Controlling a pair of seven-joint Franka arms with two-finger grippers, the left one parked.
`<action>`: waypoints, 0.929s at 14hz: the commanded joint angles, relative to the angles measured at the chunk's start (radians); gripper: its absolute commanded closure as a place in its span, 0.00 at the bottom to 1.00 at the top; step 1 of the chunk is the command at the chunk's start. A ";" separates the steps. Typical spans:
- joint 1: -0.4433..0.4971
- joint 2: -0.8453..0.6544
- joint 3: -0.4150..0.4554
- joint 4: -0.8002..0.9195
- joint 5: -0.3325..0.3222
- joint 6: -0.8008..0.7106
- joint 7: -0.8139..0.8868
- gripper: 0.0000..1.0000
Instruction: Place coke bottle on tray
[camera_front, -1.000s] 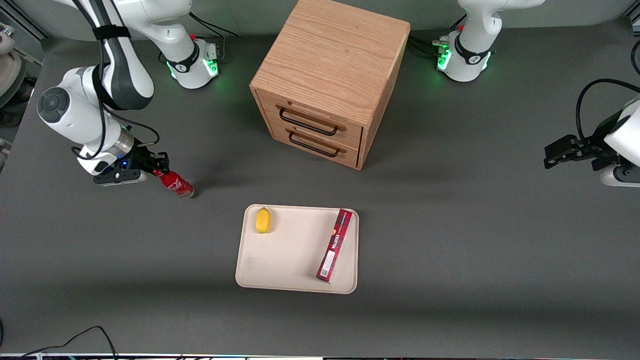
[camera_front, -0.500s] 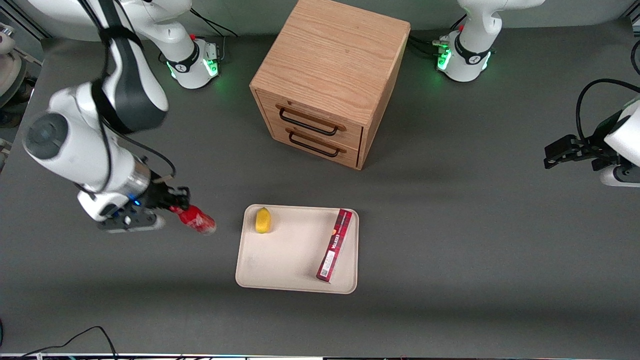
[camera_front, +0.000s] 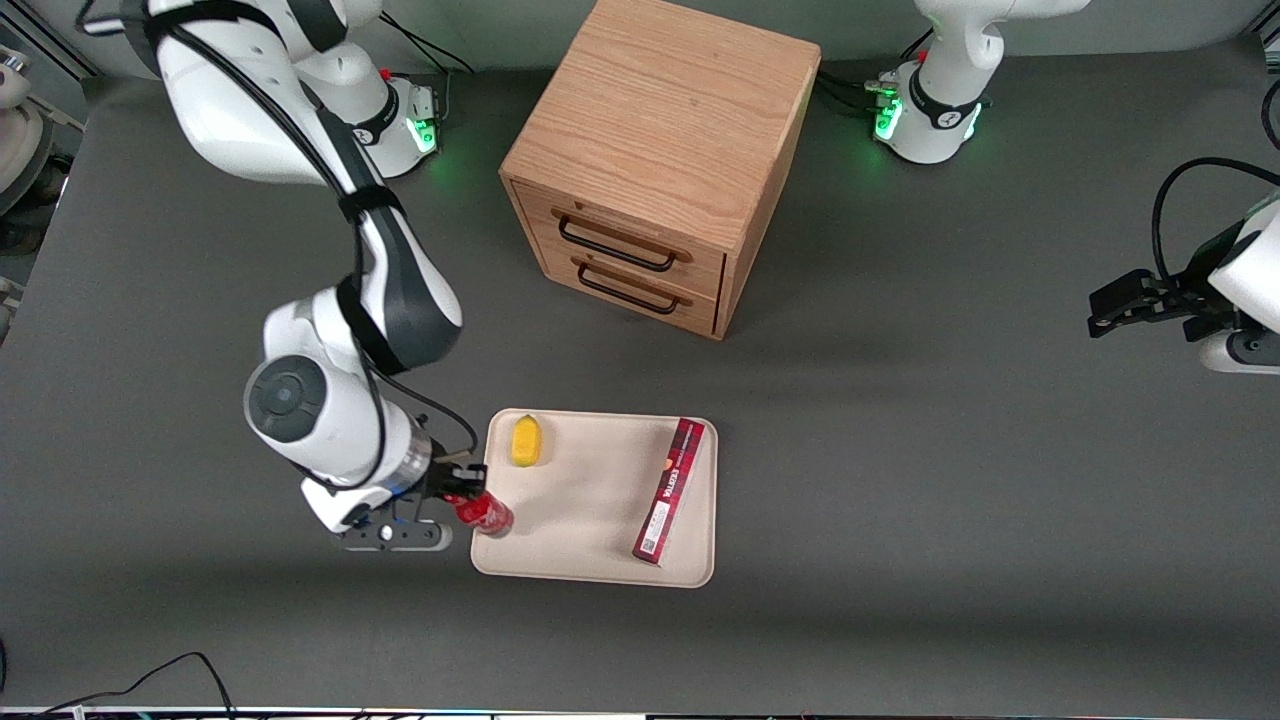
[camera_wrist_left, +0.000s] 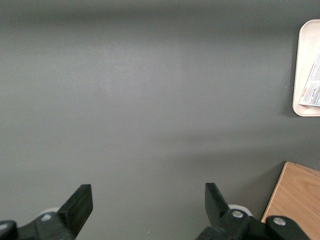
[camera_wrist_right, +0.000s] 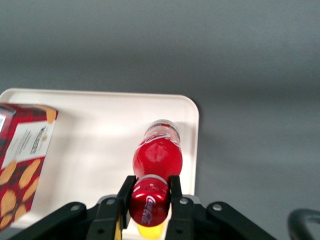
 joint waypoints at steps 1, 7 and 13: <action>0.016 0.057 -0.021 0.065 0.017 0.034 0.032 1.00; 0.016 0.053 -0.021 0.069 0.013 0.023 0.026 0.00; -0.016 -0.204 -0.001 0.048 -0.168 -0.297 0.015 0.00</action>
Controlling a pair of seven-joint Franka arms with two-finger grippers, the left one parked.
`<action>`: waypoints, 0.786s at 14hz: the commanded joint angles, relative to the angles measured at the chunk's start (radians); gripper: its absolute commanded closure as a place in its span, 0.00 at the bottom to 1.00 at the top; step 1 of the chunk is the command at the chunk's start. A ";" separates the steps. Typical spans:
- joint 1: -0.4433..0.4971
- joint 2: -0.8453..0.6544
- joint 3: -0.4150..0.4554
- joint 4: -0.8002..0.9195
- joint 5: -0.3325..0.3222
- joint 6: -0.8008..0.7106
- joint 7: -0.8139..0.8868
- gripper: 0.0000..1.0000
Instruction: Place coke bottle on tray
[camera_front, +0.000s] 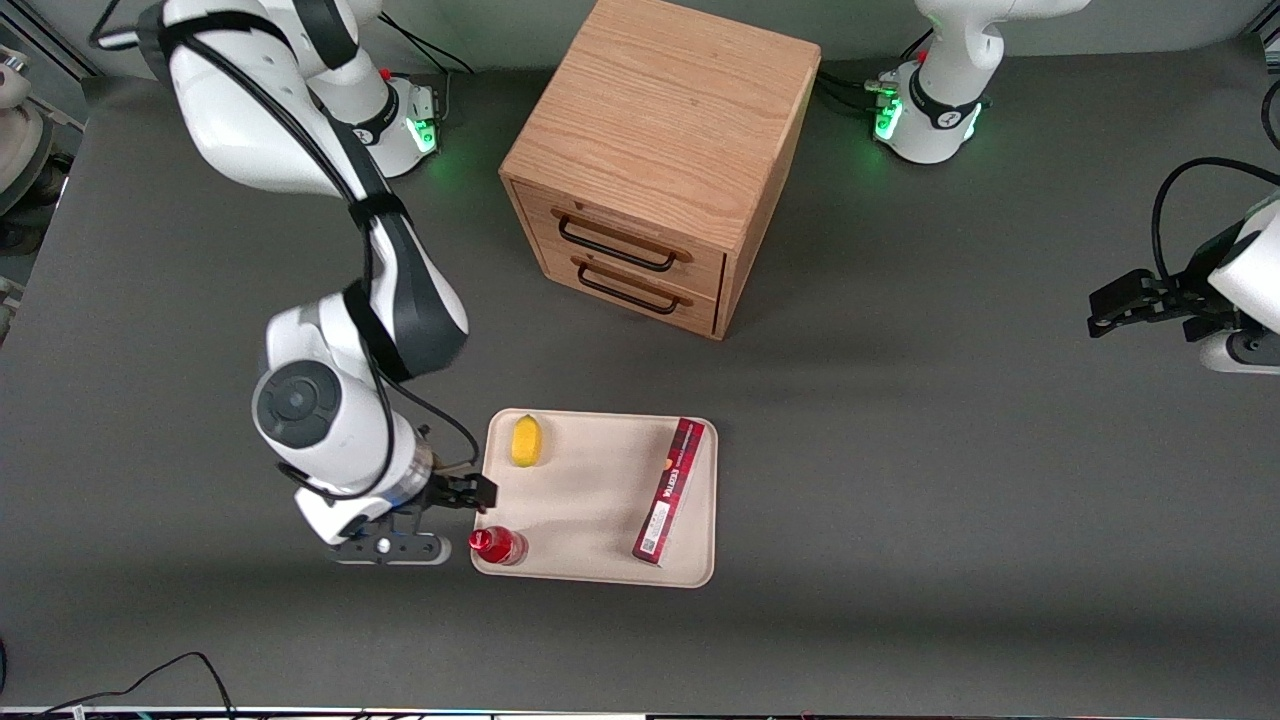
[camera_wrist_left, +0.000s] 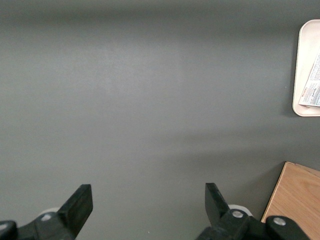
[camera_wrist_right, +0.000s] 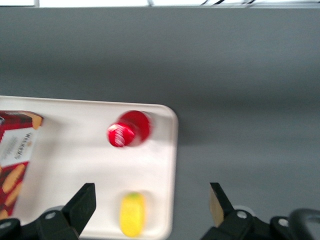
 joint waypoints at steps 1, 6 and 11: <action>-0.045 -0.234 0.013 -0.118 -0.048 -0.180 -0.006 0.00; -0.222 -0.659 0.041 -0.505 -0.040 -0.139 -0.183 0.00; -0.293 -0.906 0.004 -0.720 -0.005 -0.113 -0.276 0.00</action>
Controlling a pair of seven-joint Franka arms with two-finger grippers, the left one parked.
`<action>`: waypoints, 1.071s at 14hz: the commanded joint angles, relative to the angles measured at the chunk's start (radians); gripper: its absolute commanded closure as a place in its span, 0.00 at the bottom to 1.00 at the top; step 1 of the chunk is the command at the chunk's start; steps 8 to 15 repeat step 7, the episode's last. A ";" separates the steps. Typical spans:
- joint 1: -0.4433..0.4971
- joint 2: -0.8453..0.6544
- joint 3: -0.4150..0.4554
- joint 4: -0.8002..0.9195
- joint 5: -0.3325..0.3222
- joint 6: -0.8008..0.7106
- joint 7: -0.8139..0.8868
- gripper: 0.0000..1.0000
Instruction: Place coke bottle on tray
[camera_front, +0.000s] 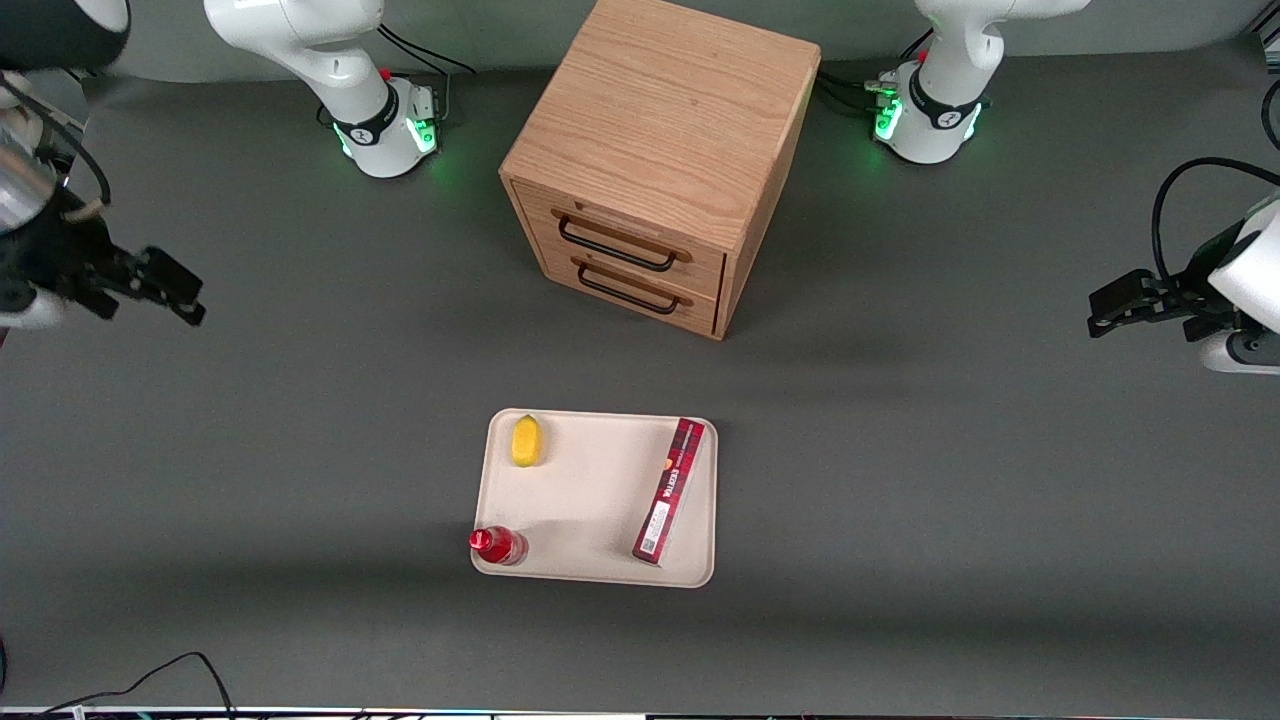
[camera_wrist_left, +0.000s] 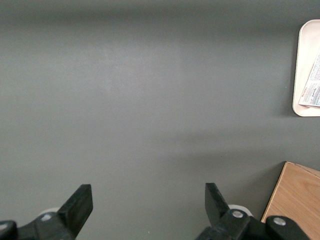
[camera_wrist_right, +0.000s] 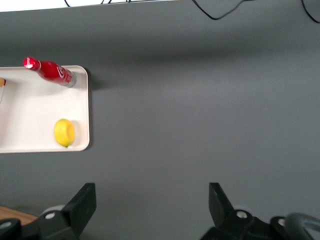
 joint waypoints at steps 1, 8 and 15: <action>-0.025 -0.089 -0.050 -0.071 0.021 0.027 -0.124 0.00; -0.018 -0.056 -0.064 0.002 0.024 -0.025 -0.109 0.00; -0.018 -0.056 -0.064 0.002 0.024 -0.025 -0.109 0.00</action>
